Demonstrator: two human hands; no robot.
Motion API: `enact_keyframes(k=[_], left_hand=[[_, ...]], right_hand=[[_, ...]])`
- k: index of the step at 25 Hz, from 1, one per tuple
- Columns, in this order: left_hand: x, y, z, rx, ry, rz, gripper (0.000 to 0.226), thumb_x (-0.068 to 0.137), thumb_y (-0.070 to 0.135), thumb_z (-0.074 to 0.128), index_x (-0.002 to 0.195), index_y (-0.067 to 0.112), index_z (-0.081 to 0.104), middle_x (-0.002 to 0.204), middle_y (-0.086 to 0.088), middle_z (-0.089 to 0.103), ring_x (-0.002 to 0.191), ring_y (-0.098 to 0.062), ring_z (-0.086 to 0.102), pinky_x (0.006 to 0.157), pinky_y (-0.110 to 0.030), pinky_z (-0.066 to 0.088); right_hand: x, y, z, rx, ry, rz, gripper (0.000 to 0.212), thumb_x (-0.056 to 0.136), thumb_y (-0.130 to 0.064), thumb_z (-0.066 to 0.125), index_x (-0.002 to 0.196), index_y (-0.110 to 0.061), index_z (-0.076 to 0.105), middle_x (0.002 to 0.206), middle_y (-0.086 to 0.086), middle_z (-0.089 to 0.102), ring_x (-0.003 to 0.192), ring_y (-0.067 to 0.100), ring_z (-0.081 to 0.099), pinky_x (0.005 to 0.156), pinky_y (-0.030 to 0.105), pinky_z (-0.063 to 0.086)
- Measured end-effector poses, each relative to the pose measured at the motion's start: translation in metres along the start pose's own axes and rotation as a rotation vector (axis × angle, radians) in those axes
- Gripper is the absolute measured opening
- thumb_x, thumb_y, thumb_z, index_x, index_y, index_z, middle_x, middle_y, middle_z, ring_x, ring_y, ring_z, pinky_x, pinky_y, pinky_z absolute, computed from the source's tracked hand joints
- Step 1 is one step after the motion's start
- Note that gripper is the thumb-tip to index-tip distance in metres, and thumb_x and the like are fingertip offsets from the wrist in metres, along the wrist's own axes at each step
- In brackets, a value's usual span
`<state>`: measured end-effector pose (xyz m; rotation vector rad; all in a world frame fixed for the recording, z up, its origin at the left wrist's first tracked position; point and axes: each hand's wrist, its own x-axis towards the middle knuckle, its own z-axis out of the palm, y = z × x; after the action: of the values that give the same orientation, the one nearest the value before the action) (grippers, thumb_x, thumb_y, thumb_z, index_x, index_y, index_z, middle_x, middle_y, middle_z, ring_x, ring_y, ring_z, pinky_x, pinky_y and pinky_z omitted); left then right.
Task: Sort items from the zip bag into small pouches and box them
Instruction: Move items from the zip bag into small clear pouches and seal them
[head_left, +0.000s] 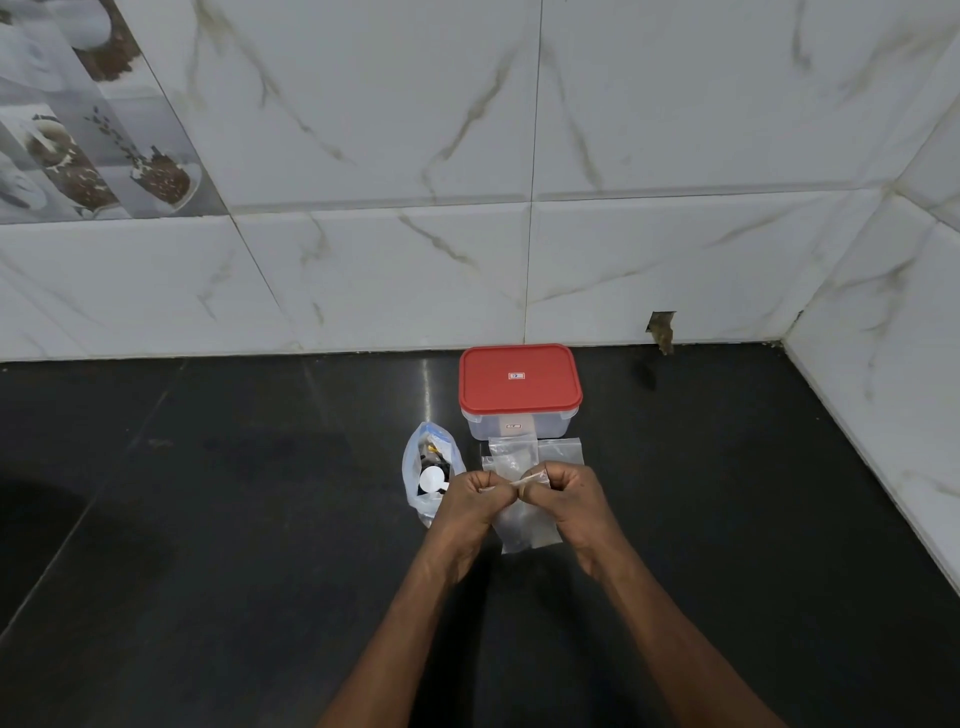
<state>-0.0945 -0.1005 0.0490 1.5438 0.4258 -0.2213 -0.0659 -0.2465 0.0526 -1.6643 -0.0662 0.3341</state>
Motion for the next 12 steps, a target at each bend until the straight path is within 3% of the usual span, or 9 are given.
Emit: enact_keyframes(k=[2,6,9,12], left_hand=[[-0.0006,0.0004,0.0002,-0.014,0.008,0.012,0.027,0.090,0.003,0.061,0.066,0.014,0.067,0.061,0.003,0.065,0.062,-0.009,0.060,0.058,-0.023,0.048],[0.0033,0.0001,-0.0026,-0.191,0.002,-0.008,0.028,0.090,0.000,0.060,0.066,0.013,0.067,0.063,-0.002,0.065,0.062,-0.014,0.061,0.062,-0.030,0.051],[0.0032,0.0013,-0.0001,-0.266,-0.060,-0.030,0.029,0.089,-0.004,0.058,0.067,0.011,0.070,0.067,-0.007,0.067,0.065,-0.019,0.062,0.065,-0.033,0.052],[0.0004,-0.0008,0.0057,-0.287,-0.092,0.010,0.012,0.084,-0.002,0.066,0.085,0.007,0.075,0.084,-0.015,0.073,0.080,-0.025,0.070,0.075,-0.036,0.055]], right_hand=[[0.0006,0.0006,-0.0015,0.018,0.006,-0.001,0.006,0.082,-0.005,0.069,0.079,-0.004,0.074,0.081,0.018,0.072,0.076,0.030,0.069,0.076,0.044,0.057],[0.0009,0.0016,-0.0059,0.099,0.027,0.009,0.005,0.083,-0.004,0.070,0.084,0.000,0.073,0.087,0.022,0.072,0.088,0.041,0.069,0.081,0.051,0.056],[-0.0016,-0.0011,-0.0044,0.175,0.056,0.008,0.002,0.082,0.003,0.067,0.080,0.004,0.067,0.082,0.025,0.068,0.075,0.030,0.063,0.070,0.038,0.054],[-0.0065,-0.0002,-0.0043,0.187,0.042,0.017,0.006,0.085,0.002,0.065,0.080,0.004,0.067,0.079,0.022,0.068,0.071,0.023,0.061,0.063,0.031,0.051]])
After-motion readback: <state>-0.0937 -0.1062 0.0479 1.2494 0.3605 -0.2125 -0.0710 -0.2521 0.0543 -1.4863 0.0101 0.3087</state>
